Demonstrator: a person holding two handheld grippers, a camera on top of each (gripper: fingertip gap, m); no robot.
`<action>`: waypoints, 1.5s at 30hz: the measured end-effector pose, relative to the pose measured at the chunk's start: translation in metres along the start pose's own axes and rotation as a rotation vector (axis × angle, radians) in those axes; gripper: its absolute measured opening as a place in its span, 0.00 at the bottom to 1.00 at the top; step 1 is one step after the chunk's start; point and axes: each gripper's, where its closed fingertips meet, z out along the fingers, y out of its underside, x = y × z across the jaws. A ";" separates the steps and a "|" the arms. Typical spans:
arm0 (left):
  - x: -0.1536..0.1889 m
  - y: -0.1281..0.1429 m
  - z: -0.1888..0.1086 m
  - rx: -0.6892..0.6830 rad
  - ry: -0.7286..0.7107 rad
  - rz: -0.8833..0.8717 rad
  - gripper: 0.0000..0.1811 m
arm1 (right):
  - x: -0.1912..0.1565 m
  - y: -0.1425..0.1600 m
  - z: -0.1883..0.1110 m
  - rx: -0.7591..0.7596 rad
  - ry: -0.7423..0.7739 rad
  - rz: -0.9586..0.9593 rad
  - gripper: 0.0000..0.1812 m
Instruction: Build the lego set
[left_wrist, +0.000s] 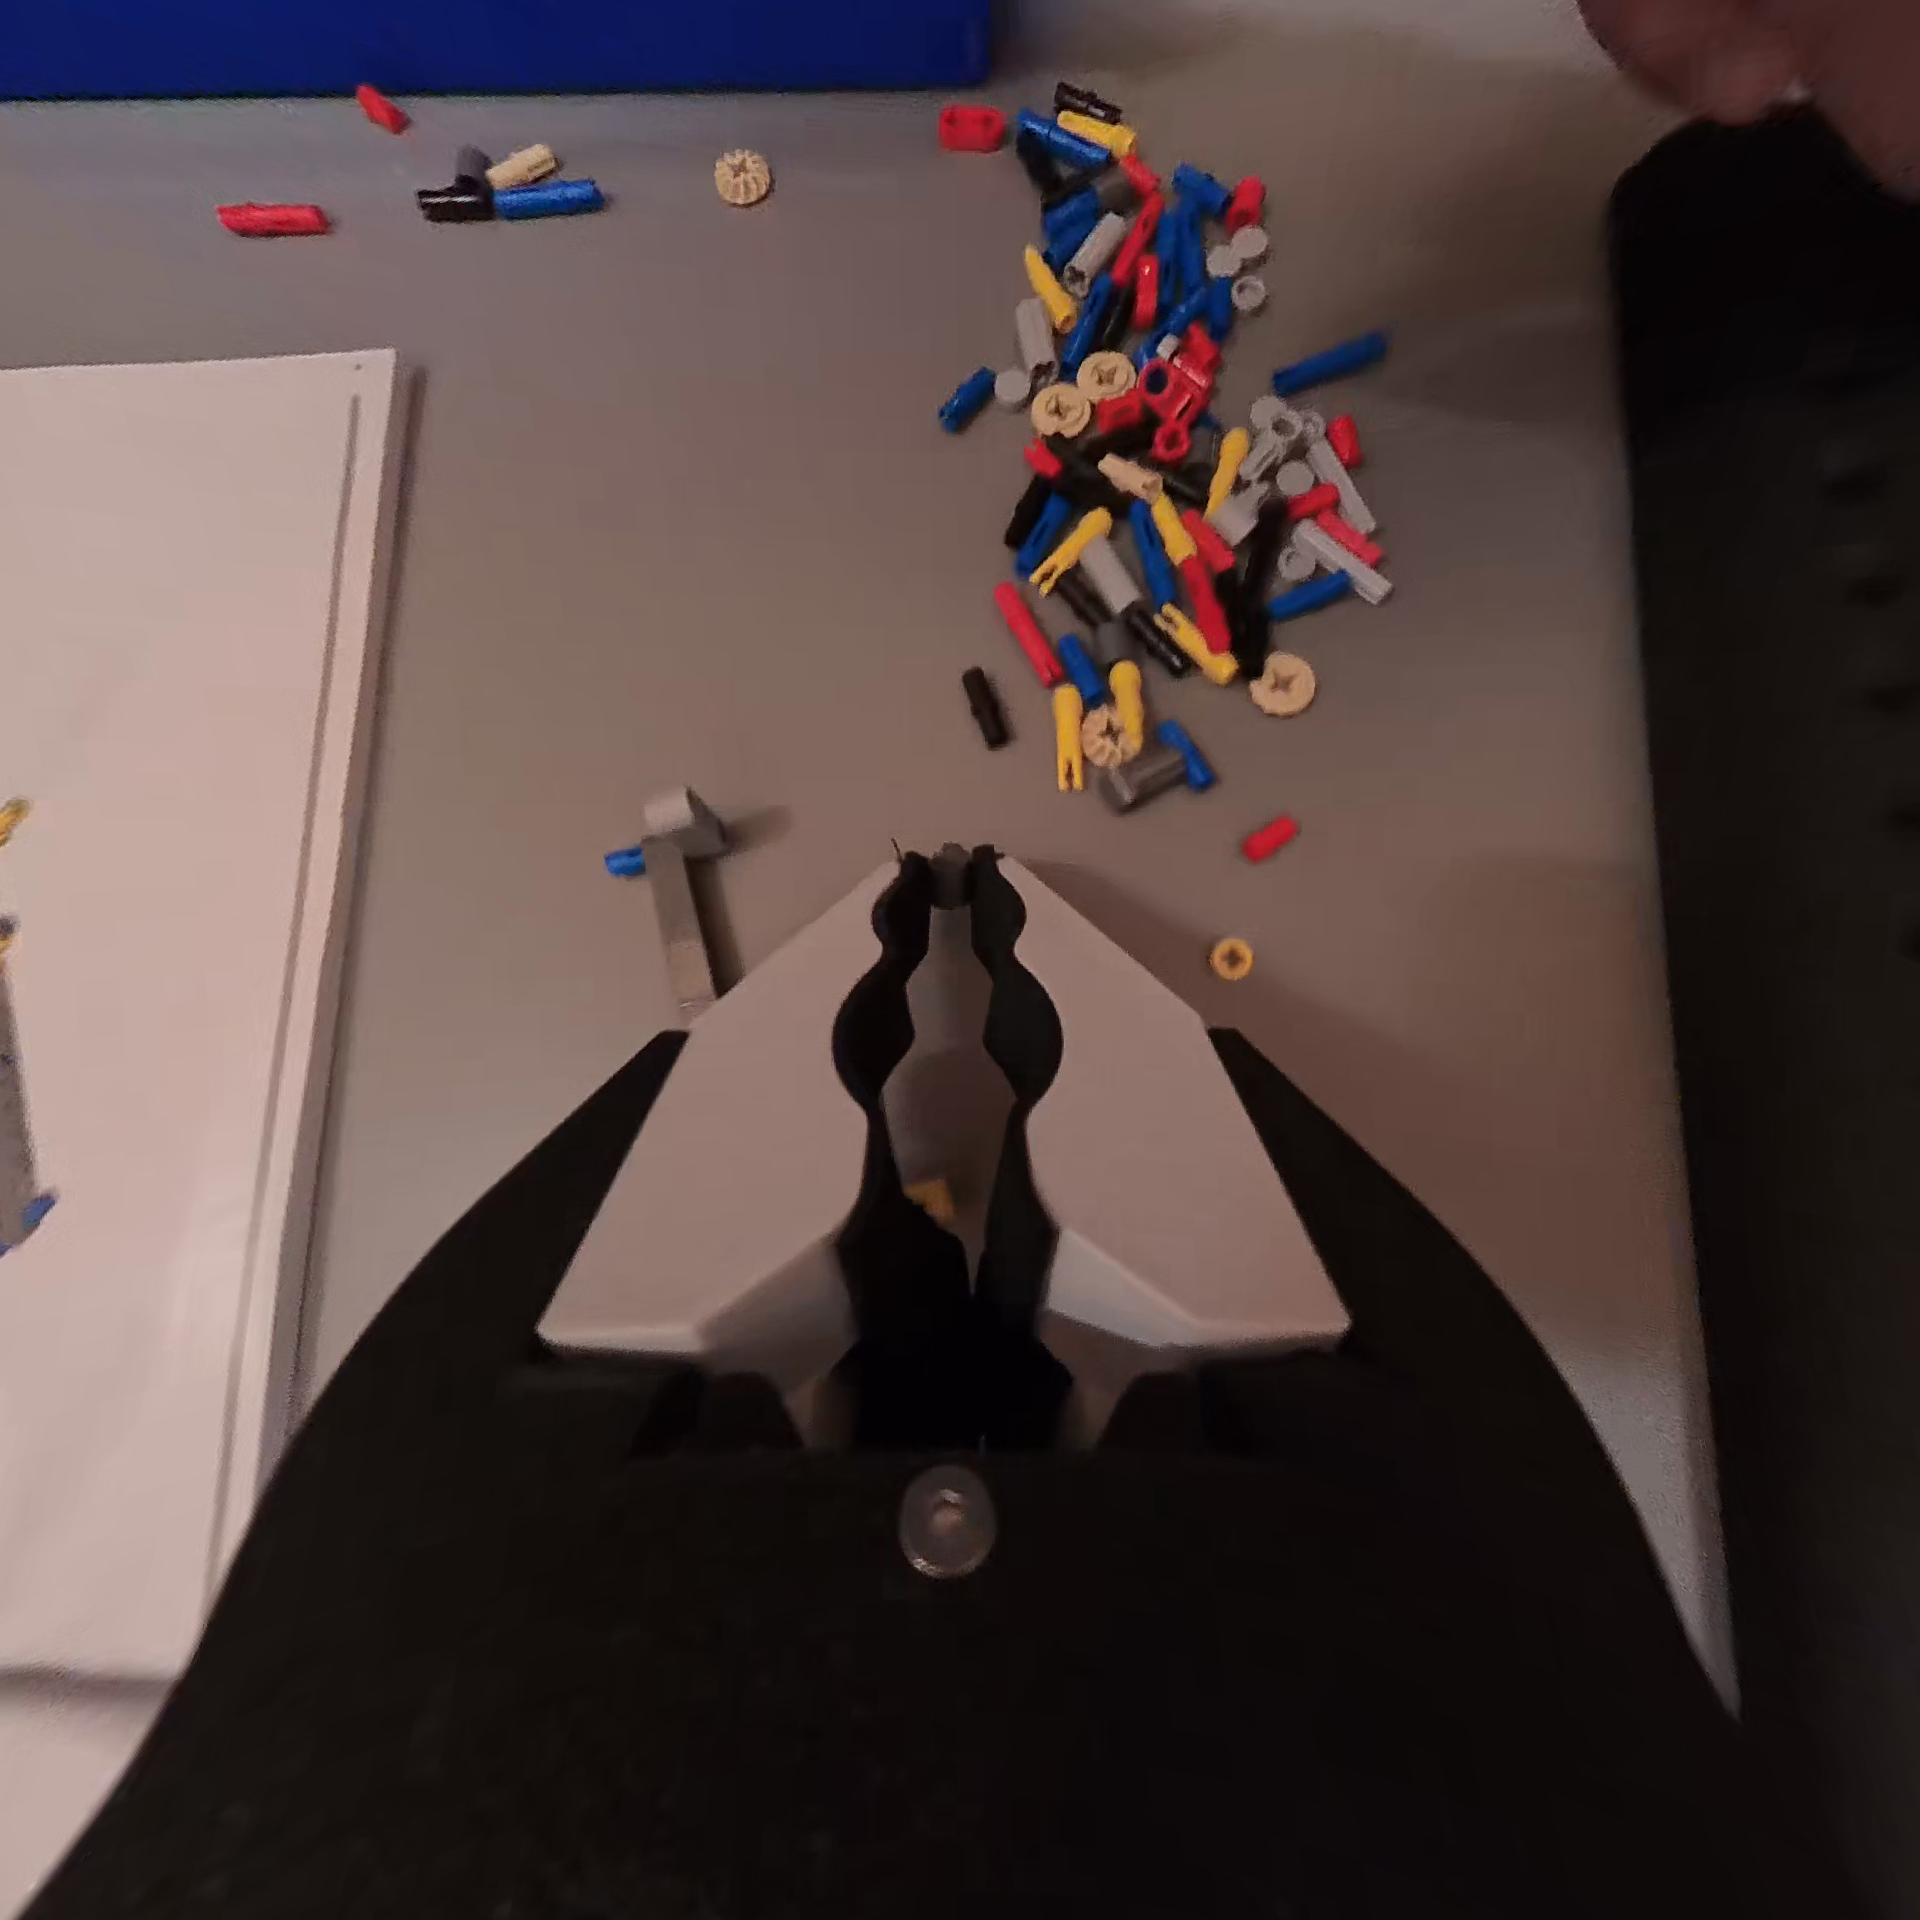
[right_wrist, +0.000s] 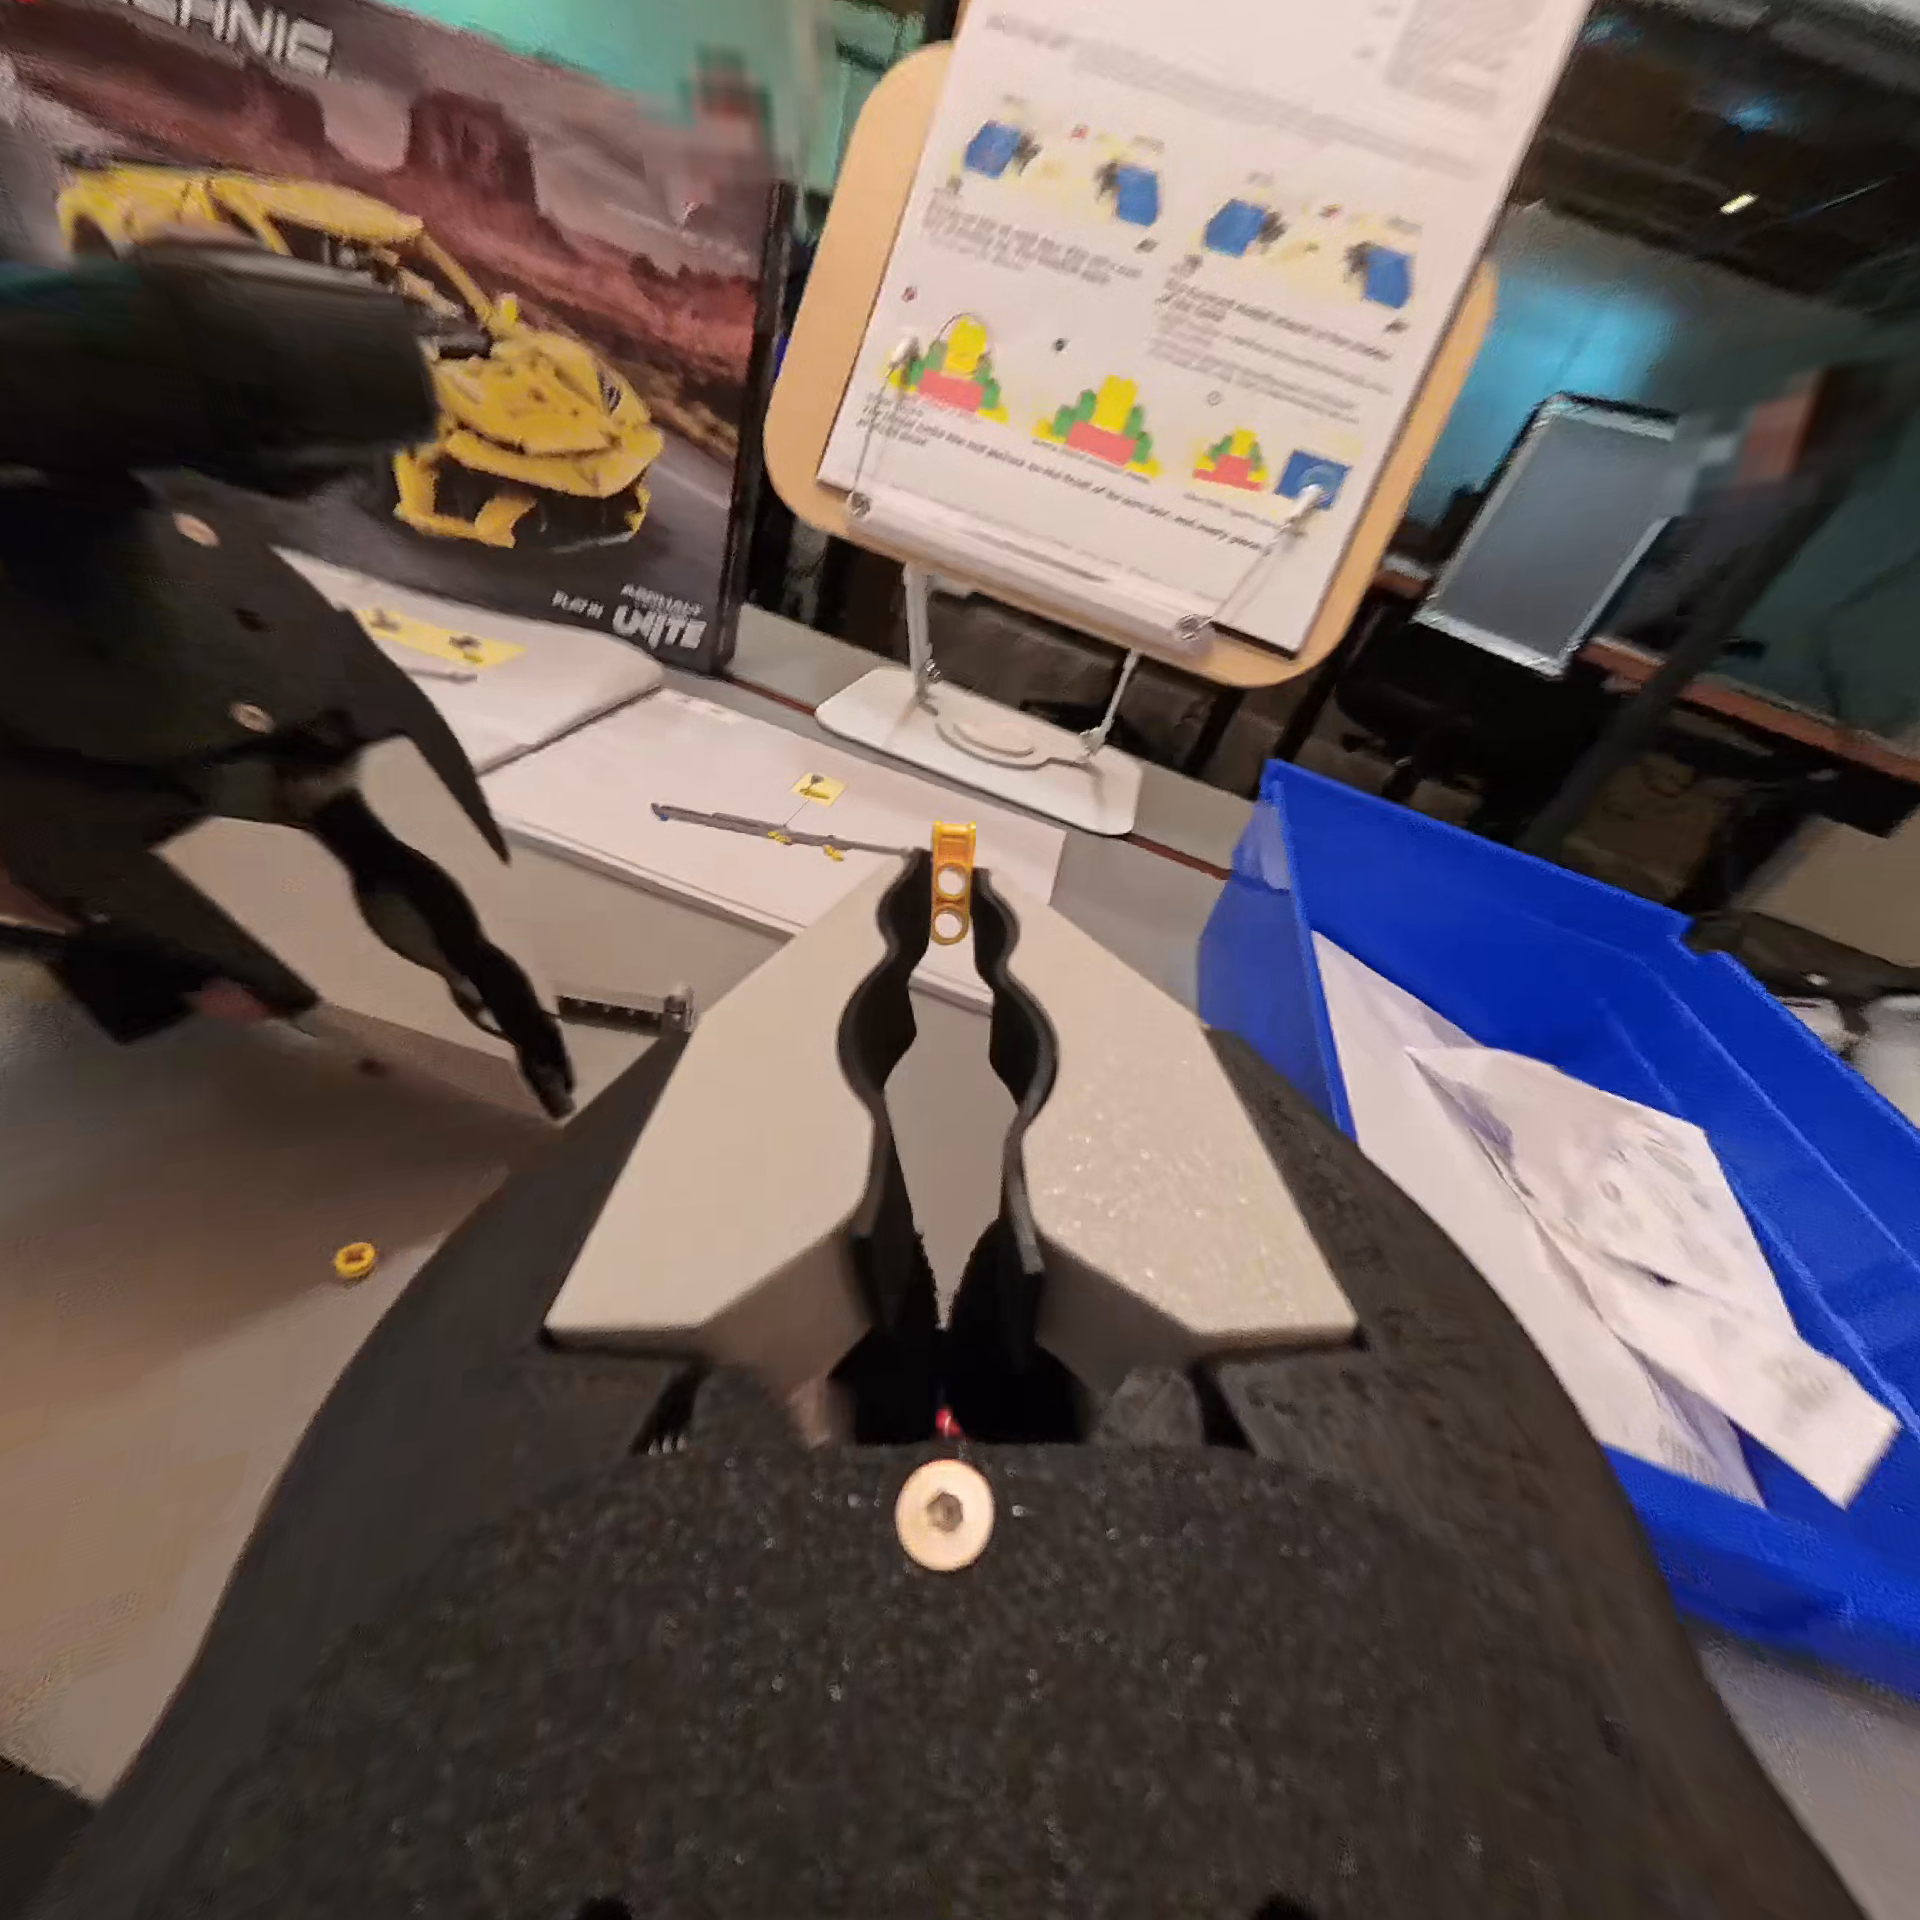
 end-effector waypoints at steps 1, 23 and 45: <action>0.001 -0.003 0.005 -0.002 0.027 -0.009 0.03 | 0.001 0.001 -0.007 0.027 0.023 0.002 0.04; 0.018 -0.022 -0.075 0.294 0.093 -0.253 0.14 | -0.090 0.009 -0.003 -0.026 -0.255 -0.289 0.04; 0.054 0.067 -0.103 0.189 0.125 -0.302 0.03 | -0.220 0.024 -0.008 -0.036 -0.523 -0.721 0.14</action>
